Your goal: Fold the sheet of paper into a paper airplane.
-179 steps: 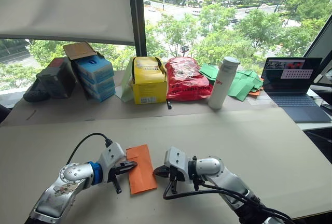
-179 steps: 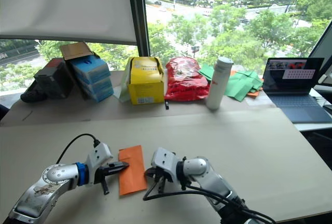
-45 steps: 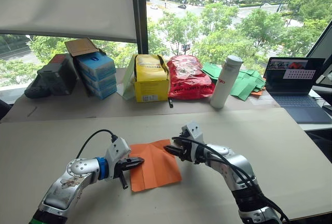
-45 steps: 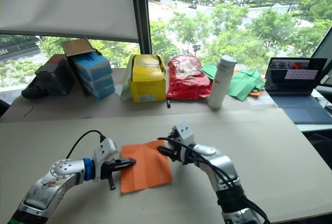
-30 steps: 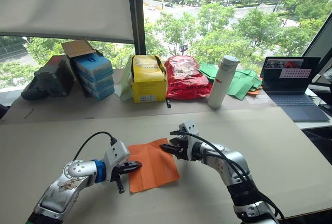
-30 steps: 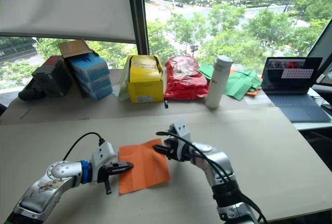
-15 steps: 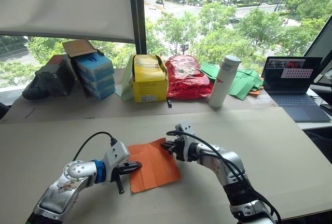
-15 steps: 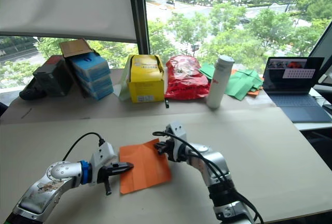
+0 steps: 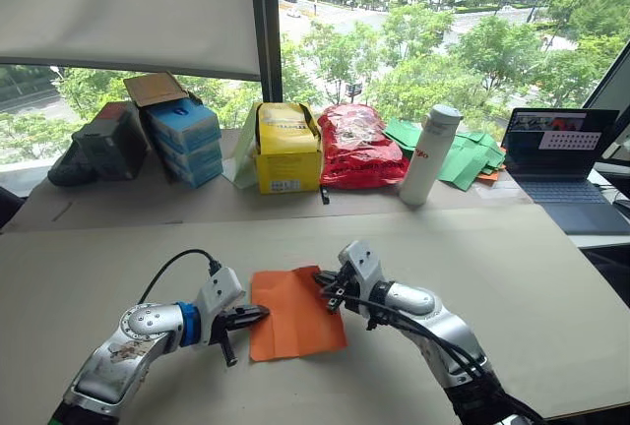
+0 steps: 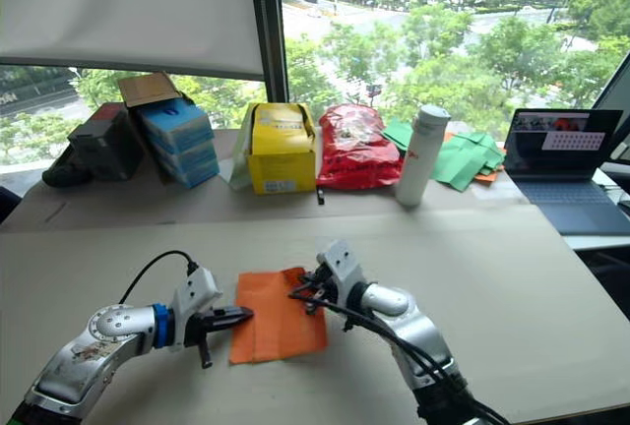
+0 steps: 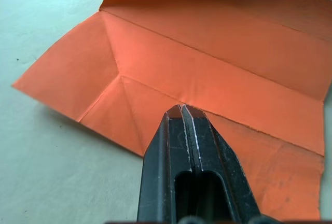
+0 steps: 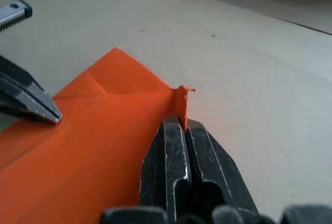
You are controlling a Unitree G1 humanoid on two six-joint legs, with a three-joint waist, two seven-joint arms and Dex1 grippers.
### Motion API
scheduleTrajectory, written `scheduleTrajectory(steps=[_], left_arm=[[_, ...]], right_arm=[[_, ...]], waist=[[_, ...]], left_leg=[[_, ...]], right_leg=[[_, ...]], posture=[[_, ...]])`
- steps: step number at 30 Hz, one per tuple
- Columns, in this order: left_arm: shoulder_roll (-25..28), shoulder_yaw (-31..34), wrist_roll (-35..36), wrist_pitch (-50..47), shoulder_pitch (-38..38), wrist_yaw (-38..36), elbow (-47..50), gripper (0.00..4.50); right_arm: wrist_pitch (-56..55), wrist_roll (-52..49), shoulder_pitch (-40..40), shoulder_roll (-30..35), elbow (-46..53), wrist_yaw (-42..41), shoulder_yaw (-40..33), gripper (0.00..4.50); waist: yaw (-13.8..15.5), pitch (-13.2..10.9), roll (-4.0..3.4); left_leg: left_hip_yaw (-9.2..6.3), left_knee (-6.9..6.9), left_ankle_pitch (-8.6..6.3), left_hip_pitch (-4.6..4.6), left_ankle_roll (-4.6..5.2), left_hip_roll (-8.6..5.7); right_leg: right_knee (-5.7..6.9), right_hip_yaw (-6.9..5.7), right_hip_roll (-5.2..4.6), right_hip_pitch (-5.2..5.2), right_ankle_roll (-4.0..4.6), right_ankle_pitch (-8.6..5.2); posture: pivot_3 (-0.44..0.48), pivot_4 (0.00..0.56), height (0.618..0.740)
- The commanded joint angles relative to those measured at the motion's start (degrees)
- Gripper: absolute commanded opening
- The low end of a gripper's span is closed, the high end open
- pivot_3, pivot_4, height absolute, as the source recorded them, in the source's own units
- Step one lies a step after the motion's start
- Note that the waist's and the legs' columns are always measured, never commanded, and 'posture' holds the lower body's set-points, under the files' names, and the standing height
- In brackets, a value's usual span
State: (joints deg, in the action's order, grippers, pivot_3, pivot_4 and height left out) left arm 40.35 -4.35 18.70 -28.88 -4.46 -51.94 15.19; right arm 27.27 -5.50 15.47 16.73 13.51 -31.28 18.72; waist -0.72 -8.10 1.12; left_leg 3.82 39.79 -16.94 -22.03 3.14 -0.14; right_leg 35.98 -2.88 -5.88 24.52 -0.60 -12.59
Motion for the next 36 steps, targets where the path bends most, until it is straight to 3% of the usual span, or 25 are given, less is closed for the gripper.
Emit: scheduleTrajectory(steps=[1, 6, 13, 22, 36], left_arm=[[0.27, 1.24, 1.59, -0.63, -0.58, -0.71, 1.04, 0.00], [0.86, 1.13, 2.17, -1.54, -2.45, -1.57, 0.37, 0.00], [1.11, -1.21, 1.12, -2.56, -9.20, -2.92, -1.04, 0.00], [-2.46, -5.76, -2.24, -1.64, -20.89, -2.45, -8.43, 0.00], [-6.86, -9.88, -5.92, 0.26, -28.35, -3.71, -10.82, 0.00]], right_arm=[[-10.07, 7.84, -1.58, 1.71, 4.93, 3.49, 3.13, 0.02], [-17.01, 17.88, -2.46, 3.76, 5.29, 6.85, 7.58, 0.02], [-15.23, 27.28, -0.78, 5.50, 2.86, 4.26, 12.31, 0.02], [-10.18, 32.00, 1.52, 6.12, 3.01, -2.14, 14.28, 0.02], [-5.92, 34.44, 3.28, 3.59, 1.92, -6.14, 14.68, 0.02]], waist=[[-0.04, 0.00, 0.01], [-0.06, -0.01, 0.03], [0.09, -0.01, 0.06], [0.35, -0.01, 0.10], [0.09, 0.01, 0.14]], left_leg=[[0.01, 0.00, 0.11, 0.00, -0.19, 0.00], [0.04, 0.02, 0.15, 0.04, -0.25, 0.04], [0.06, 0.09, 0.16, 0.02, -0.24, 0.02], [0.07, 0.22, 0.13, -0.01, -0.18, 0.00], [0.06, 0.30, 0.14, 0.02, -0.18, 0.01]], right_leg=[[-0.01, 0.00, 0.10, -0.01, 0.00, 0.00], [0.01, 0.06, 0.49, -0.02, -0.01, 0.00], [0.00, -0.01, 0.54, -0.05, -0.02, -0.01], [0.00, -0.15, 0.64, -0.12, -0.05, -0.01], [0.05, -0.11, 0.73, -0.14, -0.07, -0.02]], posture=[[0.000, 0.150, 0.740], [0.000, 0.150, 0.740], [0.000, 0.150, 0.740], [0.000, 0.150, 0.740], [0.000, 0.150, 0.740]])
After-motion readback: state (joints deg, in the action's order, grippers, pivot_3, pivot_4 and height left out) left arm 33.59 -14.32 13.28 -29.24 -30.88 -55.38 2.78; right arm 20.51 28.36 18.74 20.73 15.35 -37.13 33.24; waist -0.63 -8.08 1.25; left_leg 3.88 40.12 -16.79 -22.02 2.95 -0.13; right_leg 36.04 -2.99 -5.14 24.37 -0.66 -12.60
